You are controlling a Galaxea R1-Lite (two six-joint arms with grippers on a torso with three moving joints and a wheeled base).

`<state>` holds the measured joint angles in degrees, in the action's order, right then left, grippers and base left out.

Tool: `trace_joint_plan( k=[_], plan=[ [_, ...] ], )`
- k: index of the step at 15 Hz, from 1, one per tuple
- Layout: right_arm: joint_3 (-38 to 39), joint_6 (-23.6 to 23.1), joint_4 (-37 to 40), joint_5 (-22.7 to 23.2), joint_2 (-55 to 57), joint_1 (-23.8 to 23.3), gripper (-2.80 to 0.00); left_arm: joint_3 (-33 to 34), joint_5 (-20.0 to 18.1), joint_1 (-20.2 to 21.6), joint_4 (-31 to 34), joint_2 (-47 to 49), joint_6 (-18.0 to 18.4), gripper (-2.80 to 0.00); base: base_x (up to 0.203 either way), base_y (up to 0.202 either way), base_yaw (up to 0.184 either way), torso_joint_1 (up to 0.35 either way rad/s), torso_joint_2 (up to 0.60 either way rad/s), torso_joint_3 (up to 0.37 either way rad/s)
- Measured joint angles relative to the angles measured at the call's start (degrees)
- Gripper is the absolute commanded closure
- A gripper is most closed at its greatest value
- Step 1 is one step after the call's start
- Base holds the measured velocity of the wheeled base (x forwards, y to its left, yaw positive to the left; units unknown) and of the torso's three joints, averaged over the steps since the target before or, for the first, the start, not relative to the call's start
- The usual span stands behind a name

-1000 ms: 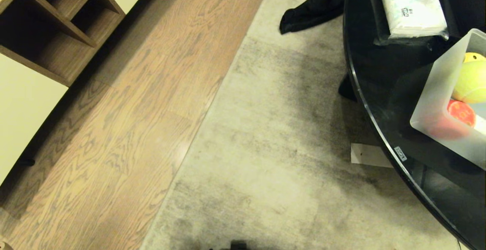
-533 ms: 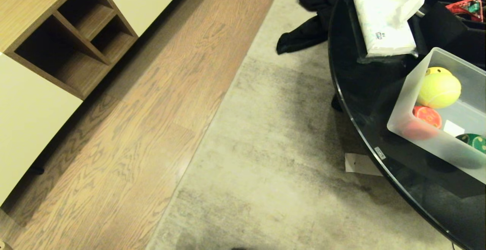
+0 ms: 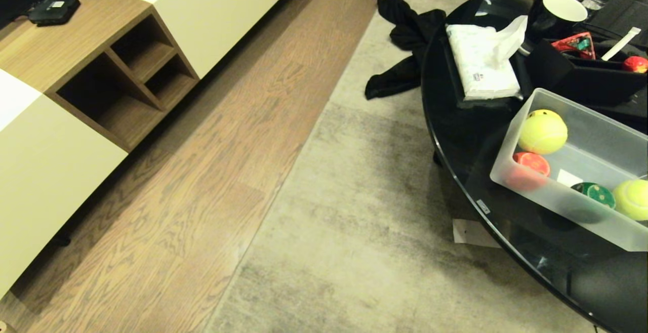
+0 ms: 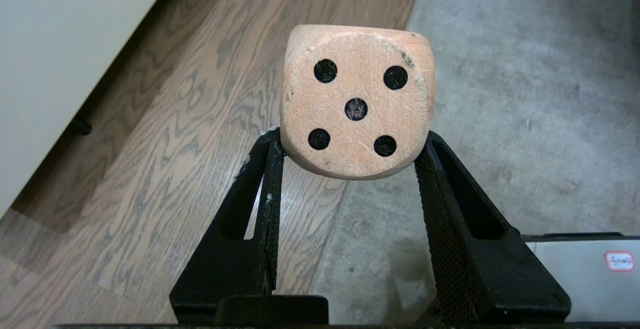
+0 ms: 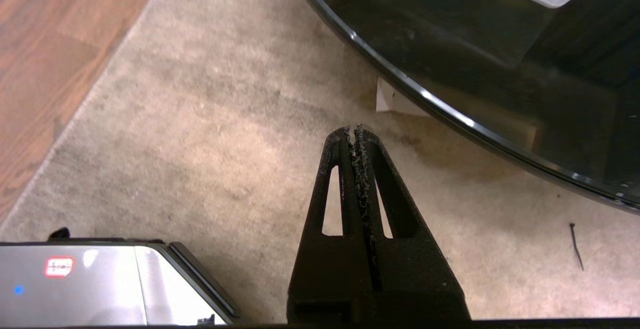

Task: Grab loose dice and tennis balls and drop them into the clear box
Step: Put the toys in the box

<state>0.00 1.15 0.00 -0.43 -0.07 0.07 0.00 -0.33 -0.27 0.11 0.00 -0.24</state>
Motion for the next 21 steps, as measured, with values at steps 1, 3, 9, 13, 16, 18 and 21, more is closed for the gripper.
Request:
trace_joint_plan(
  k=[1,3,9,13,16,18,21],
  plan=[
    [0.0,0.0,0.0,0.0,0.0,0.0,0.00,0.0,0.0,0.0,0.0,0.0,0.0,0.00,0.000,0.000,0.000,0.011,0.00,0.198],
    [0.0,0.0,0.0,0.0,0.0,0.0,0.00,0.0,0.0,0.0,0.0,0.0,0.0,0.00,0.000,0.000,0.000,0.006,0.00,0.202],
    [0.0,0.0,0.0,0.0,0.0,0.0,0.00,0.0,0.0,0.0,0.0,0.0,0.0,0.00,0.000,0.000,0.000,0.000,0.00,0.198],
    [0.0,0.0,0.0,0.0,0.0,0.0,0.00,0.0,0.0,0.0,0.0,0.0,0.0,0.00,0.000,0.000,0.000,0.005,0.00,0.205],
    [0.0,0.0,0.0,0.0,0.0,0.0,0.00,0.0,0.0,0.0,0.0,0.0,0.0,0.00,0.000,0.000,0.000,0.002,0.00,0.209],
    [0.0,0.0,0.0,0.0,0.0,0.0,0.00,0.0,0.0,0.0,0.0,0.0,0.0,0.00,0.000,0.000,0.000,0.004,0.00,0.193],
    [0.0,0.0,0.0,0.0,0.0,0.0,0.00,0.0,0.0,0.0,0.0,0.0,0.0,0.00,0.000,0.000,0.000,0.003,0.00,0.199]
  ],
)
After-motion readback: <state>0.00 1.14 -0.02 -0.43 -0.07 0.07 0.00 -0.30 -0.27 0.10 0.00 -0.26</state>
